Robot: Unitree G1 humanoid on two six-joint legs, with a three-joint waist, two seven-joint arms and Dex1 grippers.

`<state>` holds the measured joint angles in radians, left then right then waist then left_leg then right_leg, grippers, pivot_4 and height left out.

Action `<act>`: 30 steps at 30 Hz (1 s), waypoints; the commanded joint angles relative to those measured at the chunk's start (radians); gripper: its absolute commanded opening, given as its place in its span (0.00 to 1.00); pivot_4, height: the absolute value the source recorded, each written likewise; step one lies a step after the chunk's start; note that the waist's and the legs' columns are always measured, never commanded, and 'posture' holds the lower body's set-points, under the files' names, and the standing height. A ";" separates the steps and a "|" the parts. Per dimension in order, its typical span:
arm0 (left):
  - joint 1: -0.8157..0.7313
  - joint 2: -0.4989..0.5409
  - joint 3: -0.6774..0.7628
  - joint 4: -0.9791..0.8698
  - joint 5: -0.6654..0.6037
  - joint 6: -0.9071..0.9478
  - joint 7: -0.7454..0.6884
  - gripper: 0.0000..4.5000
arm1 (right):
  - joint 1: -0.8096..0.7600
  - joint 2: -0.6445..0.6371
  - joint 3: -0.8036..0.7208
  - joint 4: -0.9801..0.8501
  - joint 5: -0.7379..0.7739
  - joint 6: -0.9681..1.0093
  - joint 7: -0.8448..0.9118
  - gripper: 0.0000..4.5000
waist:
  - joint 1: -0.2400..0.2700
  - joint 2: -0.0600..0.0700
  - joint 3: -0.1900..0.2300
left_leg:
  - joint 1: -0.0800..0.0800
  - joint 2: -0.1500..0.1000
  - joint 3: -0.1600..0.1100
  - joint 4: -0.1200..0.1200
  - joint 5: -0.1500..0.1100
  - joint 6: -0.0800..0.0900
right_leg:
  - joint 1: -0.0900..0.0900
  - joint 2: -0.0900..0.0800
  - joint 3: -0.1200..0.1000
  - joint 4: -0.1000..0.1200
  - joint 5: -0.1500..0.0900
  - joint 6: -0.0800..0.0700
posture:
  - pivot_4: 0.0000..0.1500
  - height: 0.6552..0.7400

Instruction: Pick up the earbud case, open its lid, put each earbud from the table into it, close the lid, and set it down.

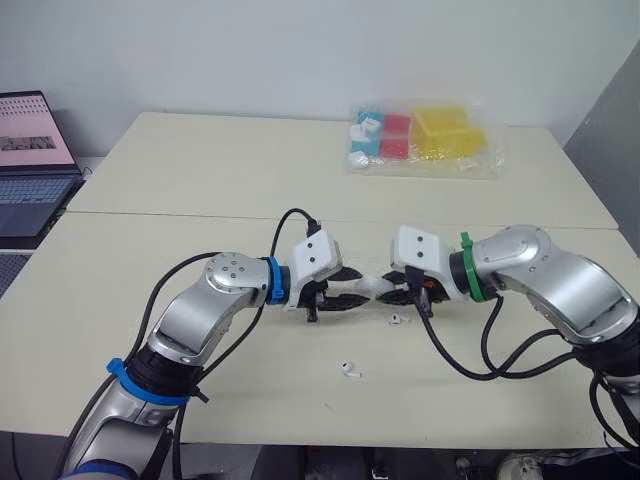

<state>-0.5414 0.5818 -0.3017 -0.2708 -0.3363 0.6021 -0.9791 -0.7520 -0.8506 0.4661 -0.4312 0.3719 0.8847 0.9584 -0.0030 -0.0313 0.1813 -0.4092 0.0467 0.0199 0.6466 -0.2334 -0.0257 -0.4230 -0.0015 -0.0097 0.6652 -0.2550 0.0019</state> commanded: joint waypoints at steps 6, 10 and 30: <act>-0.019 -0.040 0.014 -0.034 -0.015 0.007 0.003 0.17 | -0.013 0.007 -0.026 -0.027 -0.042 -0.031 0.046 0.17 | 0.000 0.000 0.000 | 0.000 0.000 0.000 0.000 0.000 0.000 | 0.000 0.000 0.000 0.000 0.000 0.000 | 1.00 0.99; -0.021 -0.041 0.012 -0.042 -0.018 0.011 -0.015 0.17 | -0.018 0.010 -0.028 -0.031 -0.052 -0.031 0.062 0.17 | 0.000 0.000 0.000 | 0.000 0.000 0.000 0.000 0.000 0.000 | 0.000 0.000 0.000 0.001 0.000 0.000 | 1.00 0.99; -0.047 0.001 -0.020 -0.048 0.013 -0.008 -0.072 0.61 | 0.020 0.021 -0.030 -0.058 -0.085 -0.043 0.077 0.17 | 0.000 0.000 0.000 | 0.001 0.000 -0.001 0.001 0.000 0.000 | 0.001 0.000 0.000 0.001 0.000 0.000 | 1.00 0.99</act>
<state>-0.5787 0.5705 -0.3137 -0.2761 -0.3213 0.6049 -1.0325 -0.7287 -0.8260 0.4630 -0.4570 0.2944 0.8602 1.0311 -0.0031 -0.0313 0.1813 -0.4085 0.0465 0.0193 0.6473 -0.2334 -0.0257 -0.4224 -0.0013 -0.0100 0.6667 -0.2549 0.0017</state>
